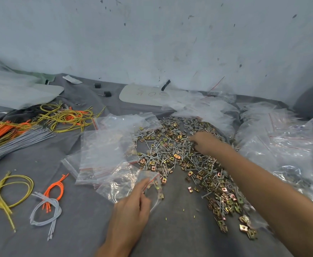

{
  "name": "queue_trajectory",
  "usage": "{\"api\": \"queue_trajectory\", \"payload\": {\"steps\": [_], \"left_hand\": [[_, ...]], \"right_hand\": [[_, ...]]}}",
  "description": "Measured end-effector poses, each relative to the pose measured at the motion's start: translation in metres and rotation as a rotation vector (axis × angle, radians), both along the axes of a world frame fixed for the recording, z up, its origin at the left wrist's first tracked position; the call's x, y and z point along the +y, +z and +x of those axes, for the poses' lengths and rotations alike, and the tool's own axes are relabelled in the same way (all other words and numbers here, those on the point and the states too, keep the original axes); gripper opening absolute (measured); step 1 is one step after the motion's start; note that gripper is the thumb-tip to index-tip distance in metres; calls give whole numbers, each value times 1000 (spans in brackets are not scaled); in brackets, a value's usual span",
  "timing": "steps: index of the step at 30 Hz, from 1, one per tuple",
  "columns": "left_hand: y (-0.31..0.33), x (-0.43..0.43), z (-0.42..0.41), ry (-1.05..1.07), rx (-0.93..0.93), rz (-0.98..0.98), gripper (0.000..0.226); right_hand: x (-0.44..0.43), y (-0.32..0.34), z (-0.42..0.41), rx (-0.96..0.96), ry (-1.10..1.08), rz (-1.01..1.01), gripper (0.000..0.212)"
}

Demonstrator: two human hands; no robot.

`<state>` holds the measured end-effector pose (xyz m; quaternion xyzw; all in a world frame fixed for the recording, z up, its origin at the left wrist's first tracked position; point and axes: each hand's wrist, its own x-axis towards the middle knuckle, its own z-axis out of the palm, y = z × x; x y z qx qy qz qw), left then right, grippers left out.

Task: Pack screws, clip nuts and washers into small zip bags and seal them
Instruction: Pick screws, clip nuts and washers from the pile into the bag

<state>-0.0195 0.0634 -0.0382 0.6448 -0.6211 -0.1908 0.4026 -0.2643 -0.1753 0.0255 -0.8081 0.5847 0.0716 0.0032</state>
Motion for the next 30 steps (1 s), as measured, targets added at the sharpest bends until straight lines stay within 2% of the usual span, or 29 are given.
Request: {"api": "queue_trajectory", "payload": {"steps": [3, 7, 13, 18, 23, 25, 28, 30], "left_hand": [[0, 0, 0, -3, 9, -9, 55], [1, 1, 1, -6, 4, 1, 56], [0, 1, 0, -18, -2, 13, 55], [0, 0, 0, -8, -1, 6, 53], [3, 2, 0, -24, -4, 30, 52], [3, 2, 1, -18, 9, 33, 53], [4, 2, 0, -17, 16, 34, 52], [4, 3, -1, -21, 9, 20, 51]], "right_hand": [[-1, -3, -1, -9, -12, -32, 17], [3, -9, -3, -70, -42, -73, 15], [7, -7, -8, -165, -93, -34, 21], [7, -5, -9, -115, -110, 7, 18], [8, -4, -12, -172, -135, 69, 17], [15, -1, -11, -286, -165, 13, 14], [43, 12, -1, -722, -239, -68, 11], [74, 22, 11, -972, -220, -47, 11]]}}
